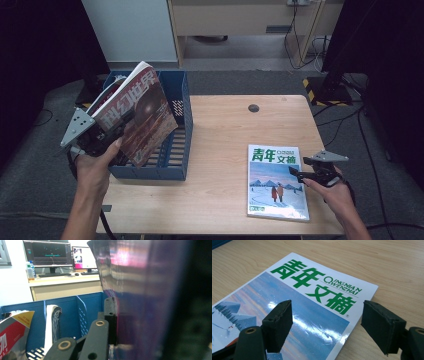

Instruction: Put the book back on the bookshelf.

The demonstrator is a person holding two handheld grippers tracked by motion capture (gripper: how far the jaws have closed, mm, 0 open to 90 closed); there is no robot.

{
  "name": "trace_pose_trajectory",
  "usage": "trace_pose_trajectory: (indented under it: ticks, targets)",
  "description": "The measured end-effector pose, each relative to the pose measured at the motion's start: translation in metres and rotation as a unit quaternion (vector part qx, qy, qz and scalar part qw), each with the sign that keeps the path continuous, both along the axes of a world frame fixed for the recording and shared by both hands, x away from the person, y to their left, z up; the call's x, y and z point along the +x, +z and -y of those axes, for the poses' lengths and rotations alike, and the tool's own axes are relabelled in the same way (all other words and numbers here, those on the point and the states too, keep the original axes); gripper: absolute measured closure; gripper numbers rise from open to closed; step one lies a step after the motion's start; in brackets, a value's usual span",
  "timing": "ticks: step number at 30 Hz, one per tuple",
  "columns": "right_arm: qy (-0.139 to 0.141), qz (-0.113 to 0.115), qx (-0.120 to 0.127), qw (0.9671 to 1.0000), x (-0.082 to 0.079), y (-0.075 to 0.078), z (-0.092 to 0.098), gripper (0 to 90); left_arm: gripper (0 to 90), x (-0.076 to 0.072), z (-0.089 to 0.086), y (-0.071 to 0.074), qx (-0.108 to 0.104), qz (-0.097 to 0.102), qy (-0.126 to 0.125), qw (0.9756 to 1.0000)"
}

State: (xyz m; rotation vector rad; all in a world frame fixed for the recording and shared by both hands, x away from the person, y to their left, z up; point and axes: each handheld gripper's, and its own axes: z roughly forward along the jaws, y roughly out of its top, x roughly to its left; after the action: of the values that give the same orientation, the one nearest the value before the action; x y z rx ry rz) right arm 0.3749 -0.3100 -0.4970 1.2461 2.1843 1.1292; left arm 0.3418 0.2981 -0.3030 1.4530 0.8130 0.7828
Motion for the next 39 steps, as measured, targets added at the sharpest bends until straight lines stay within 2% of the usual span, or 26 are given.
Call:
trace_pose_trajectory:
  ticks: [11,23,32,39]
  targets:
    - [0.000,-0.001,-0.001,1.0000,0.000,-0.001,0.000,25.1,84.1,-0.005,-0.014,-0.003,-0.001,-0.003,0.011,0.9999]
    - [0.000,0.000,-0.002,1.0000,0.000,-0.001,0.000,25.2,84.0,-0.007,-0.028,-0.009,-0.006,-0.008,0.036,0.9993]
    - [-0.003,-0.004,-0.001,1.0000,0.000,-0.002,0.000,25.1,84.1,-0.010,-0.031,-0.004,-0.005,-0.007,0.037,0.9993]
    - [-0.001,-0.004,-0.002,1.0000,0.000,-0.001,-0.001,25.2,84.0,-0.010,-0.033,-0.001,0.000,-0.008,0.057,0.9983]
